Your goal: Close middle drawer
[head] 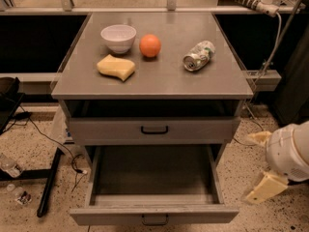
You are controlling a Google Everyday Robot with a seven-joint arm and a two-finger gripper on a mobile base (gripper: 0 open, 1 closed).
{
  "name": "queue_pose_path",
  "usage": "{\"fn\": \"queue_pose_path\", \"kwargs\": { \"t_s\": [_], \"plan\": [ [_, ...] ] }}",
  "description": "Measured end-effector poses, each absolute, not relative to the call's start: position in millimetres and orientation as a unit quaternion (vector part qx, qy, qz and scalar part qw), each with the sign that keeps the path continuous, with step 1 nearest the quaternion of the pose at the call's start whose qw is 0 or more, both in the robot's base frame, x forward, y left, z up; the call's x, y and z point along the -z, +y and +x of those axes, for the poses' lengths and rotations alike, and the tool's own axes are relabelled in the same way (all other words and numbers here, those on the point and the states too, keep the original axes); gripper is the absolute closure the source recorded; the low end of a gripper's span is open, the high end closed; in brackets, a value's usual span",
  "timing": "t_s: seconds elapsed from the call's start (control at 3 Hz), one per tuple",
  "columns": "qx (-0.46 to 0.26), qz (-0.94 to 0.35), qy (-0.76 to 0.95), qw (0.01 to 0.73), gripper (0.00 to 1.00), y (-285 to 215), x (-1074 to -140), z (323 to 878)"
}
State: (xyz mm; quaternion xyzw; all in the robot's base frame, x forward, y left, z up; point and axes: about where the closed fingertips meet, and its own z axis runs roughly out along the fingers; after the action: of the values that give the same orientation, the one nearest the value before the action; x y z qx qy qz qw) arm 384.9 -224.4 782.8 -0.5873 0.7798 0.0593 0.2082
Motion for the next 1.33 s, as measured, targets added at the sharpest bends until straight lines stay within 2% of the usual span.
{"fn": "queue_pose_path", "kwargs": {
  "t_s": [0.33,1.0,1.33],
  "plan": [
    [-0.090,-0.578,0.783,0.211,0.43,-217.6,-745.1,369.2],
    [-0.090,-0.578,0.784,0.210,0.89,-217.4,-743.0,367.8],
    [-0.084,-0.573,0.790,0.199,1.00,-216.2,-727.1,368.6]
  ]
}}
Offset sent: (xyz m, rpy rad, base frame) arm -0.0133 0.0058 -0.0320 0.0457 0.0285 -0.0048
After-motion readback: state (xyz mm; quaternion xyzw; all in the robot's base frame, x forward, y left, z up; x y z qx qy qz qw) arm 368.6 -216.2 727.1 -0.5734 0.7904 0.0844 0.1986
